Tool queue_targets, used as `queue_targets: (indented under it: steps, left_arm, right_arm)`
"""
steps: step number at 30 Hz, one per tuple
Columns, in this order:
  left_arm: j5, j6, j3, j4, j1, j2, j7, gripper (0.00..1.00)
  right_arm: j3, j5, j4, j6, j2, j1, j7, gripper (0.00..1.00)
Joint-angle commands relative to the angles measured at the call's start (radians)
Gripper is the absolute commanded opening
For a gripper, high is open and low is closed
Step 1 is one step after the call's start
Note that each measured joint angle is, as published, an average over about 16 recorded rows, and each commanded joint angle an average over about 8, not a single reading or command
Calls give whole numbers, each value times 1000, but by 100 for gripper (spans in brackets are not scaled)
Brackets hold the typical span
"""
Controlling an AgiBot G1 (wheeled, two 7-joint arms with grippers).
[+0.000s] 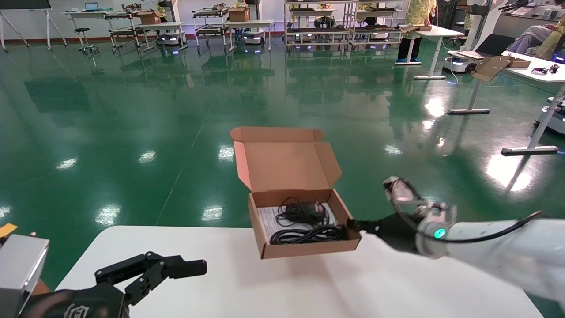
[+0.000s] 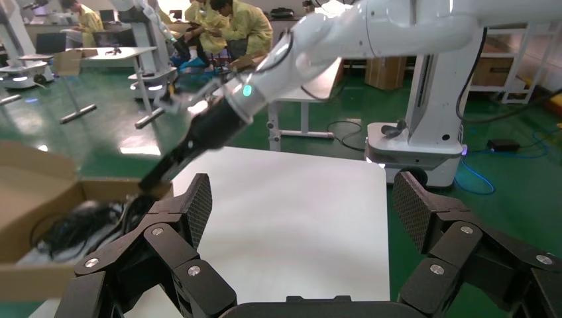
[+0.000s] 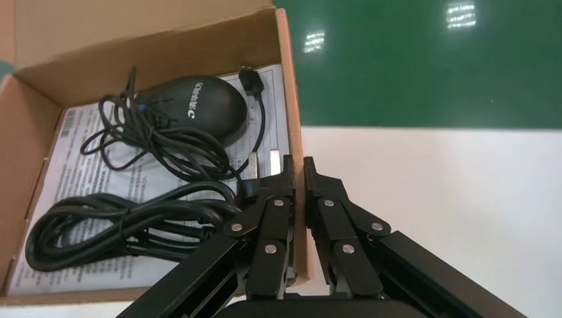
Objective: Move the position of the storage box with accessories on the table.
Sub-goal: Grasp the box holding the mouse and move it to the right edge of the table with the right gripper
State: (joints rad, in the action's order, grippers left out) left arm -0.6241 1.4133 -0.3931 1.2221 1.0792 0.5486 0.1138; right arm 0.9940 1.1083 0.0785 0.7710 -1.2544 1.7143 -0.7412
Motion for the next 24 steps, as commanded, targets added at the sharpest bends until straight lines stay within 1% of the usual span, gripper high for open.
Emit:
queue_targets:
  steps: [1,7,13,19,24]
  left_arm:
    - [0,0,0,0,0,0,0,100]
    - [0,0,0,0,0,0,0,100]
    - [0,0,0,0,0,0,0,100]
    - [0,0,0,0,0,0,0,100]
    - [0,0,0,0,0,0,0,100]
  right_arm:
    - [-2,-3,-6,34,20,22,10,0]
    - [-12,-15,-26,101,98,80,44,0]
    - [-17,-21,-45,141,177,126,75,0]
    - [-14,-15,-69,138,242,152,99,0]
    - [-14,-15,-85,101,286,159,118,0]
